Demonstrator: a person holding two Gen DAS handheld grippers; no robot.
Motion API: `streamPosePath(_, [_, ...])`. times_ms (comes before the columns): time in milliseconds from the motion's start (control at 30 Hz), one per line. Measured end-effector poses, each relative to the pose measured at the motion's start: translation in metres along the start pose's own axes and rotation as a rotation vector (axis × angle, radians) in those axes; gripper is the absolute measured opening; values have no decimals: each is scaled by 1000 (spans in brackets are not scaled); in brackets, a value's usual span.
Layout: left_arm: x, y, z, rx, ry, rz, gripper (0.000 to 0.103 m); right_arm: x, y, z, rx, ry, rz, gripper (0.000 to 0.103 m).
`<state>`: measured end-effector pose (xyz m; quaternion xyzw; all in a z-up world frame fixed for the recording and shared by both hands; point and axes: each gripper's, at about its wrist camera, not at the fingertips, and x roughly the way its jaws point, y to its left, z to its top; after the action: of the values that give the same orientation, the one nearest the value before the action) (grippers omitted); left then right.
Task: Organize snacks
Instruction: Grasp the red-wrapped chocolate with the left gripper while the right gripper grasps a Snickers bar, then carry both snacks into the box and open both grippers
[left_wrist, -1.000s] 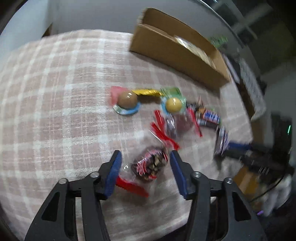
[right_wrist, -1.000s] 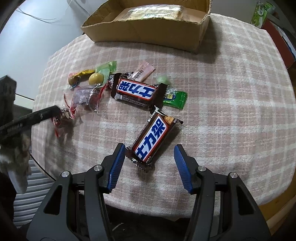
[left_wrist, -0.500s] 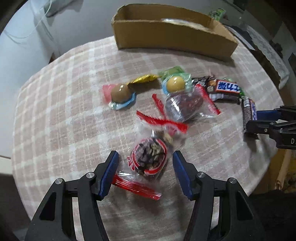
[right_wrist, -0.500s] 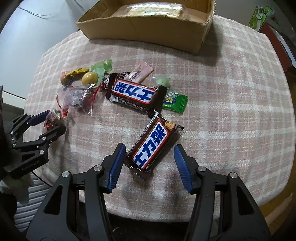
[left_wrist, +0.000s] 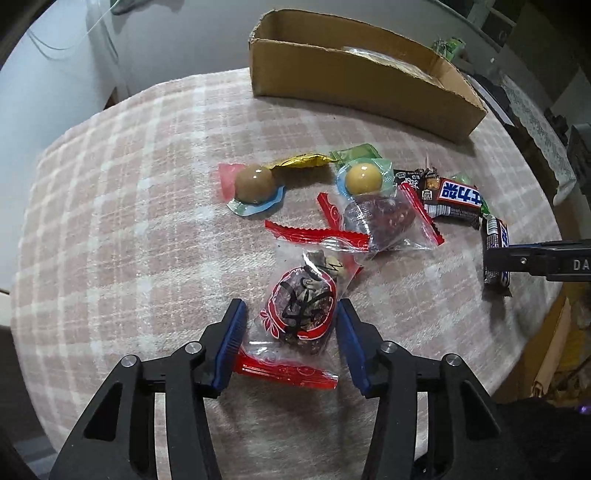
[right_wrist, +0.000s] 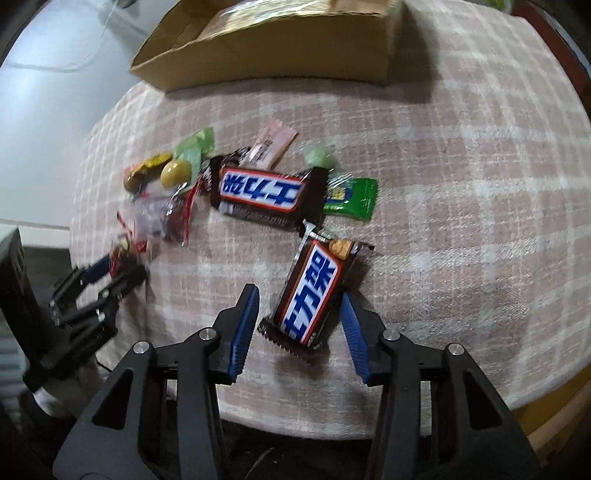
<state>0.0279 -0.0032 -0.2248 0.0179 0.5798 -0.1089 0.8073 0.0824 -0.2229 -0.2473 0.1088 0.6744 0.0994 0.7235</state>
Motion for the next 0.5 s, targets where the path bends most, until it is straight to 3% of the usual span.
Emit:
streamPosePath(233, [-7,13,18,-74,-12,-42,36,4,12,-9,-96,-16,-76,35])
streamPosePath(500, [-23,22,10,-108,-35,-74,35,-11,13,-10,-126,-66,-87,33])
